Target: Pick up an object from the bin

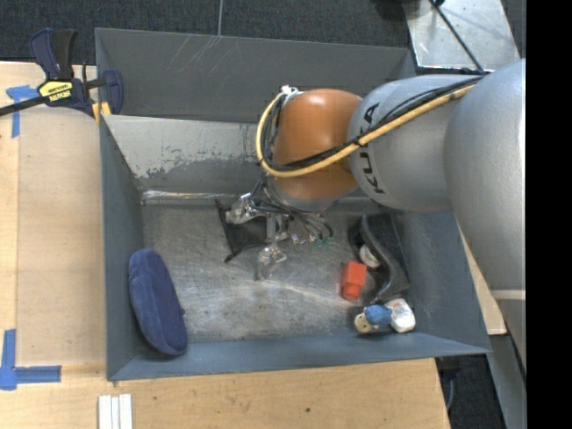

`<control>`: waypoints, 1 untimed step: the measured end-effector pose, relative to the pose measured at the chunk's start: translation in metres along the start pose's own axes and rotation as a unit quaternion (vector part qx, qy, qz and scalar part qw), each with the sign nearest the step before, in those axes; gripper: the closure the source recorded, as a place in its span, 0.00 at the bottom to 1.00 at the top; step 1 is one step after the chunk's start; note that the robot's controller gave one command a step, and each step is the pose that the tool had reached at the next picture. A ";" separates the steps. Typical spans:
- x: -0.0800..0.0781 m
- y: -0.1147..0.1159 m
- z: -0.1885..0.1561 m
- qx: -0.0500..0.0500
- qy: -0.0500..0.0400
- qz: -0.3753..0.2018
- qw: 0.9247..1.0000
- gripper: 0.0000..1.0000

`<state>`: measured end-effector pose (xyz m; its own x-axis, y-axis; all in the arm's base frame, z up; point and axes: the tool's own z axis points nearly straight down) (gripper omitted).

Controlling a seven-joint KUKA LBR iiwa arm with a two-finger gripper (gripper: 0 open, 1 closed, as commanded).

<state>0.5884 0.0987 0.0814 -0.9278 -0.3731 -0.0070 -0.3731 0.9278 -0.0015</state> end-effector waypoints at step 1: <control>0.007 -0.015 0.002 -0.001 0.001 -0.013 1.000 0.00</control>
Offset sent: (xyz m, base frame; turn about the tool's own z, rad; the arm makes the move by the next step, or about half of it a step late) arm -0.0026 -0.0168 -0.0036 -0.0281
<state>0.5872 0.0816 0.0791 -0.9178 -0.3969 -0.0040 -0.3970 0.9178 -0.0004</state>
